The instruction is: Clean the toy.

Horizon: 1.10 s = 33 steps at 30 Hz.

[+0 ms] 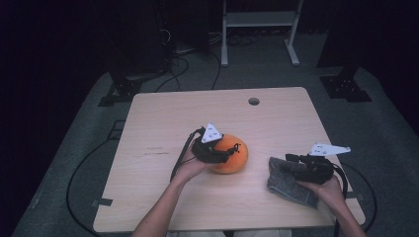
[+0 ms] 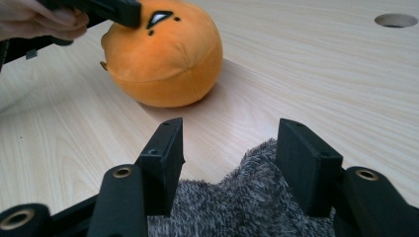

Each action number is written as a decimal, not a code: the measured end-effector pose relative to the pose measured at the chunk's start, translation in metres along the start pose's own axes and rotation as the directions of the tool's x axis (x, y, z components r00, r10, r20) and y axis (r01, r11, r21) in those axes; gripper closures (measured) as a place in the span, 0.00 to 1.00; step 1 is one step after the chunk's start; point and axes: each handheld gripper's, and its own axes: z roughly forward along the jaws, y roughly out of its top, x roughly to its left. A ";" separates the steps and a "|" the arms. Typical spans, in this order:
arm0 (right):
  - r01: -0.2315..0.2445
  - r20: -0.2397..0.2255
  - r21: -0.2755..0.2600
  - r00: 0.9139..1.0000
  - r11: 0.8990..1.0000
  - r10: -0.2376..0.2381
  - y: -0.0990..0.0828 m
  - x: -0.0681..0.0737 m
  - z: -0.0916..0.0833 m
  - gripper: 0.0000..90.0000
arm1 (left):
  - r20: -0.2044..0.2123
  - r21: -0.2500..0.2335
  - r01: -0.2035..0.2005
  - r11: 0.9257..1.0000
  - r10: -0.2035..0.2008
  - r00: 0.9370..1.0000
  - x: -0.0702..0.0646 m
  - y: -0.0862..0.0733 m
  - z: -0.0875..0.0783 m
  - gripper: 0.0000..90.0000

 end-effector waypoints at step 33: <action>-0.002 -0.027 0.022 1.000 1.000 0.003 -0.001 0.006 0.008 0.45 | 0.004 -0.015 0.046 0.999 -0.046 0.999 0.006 -0.029 -0.054 0.18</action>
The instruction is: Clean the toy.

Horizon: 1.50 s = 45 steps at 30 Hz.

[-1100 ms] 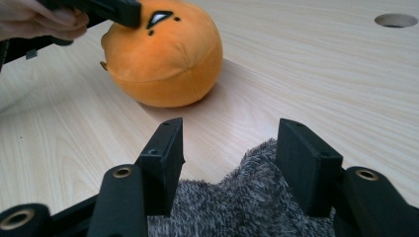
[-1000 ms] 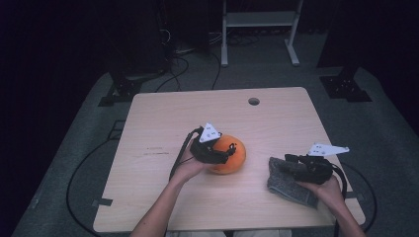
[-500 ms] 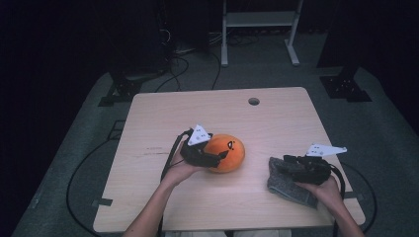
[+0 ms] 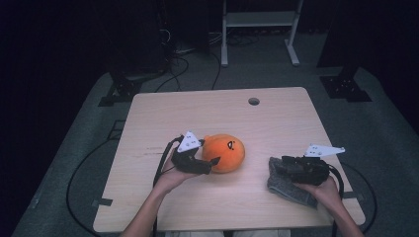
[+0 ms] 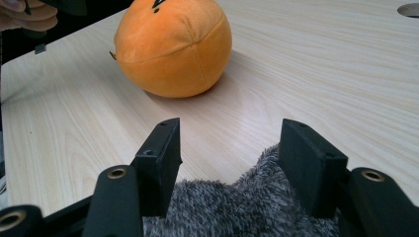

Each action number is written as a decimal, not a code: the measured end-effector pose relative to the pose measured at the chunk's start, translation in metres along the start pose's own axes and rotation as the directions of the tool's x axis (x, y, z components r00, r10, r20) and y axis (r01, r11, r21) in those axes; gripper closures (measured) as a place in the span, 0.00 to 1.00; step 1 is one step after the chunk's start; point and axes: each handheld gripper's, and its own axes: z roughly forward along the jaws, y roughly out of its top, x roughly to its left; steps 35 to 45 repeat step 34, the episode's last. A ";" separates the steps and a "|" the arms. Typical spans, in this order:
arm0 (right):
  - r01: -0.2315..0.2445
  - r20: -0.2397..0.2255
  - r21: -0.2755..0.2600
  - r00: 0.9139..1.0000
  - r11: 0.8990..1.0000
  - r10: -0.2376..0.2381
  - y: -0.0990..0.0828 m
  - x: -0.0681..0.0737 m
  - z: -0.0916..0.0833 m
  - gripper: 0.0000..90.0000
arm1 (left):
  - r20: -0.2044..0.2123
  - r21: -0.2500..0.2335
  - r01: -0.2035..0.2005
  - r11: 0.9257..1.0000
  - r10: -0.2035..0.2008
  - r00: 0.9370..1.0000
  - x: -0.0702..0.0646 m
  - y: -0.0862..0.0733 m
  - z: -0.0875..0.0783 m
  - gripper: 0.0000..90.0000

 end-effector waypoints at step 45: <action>-0.033 -0.019 0.000 0.999 0.999 0.033 -0.006 0.000 0.003 0.45 | -0.047 0.004 0.053 0.999 -0.053 0.998 -0.003 -0.054 -0.045 0.14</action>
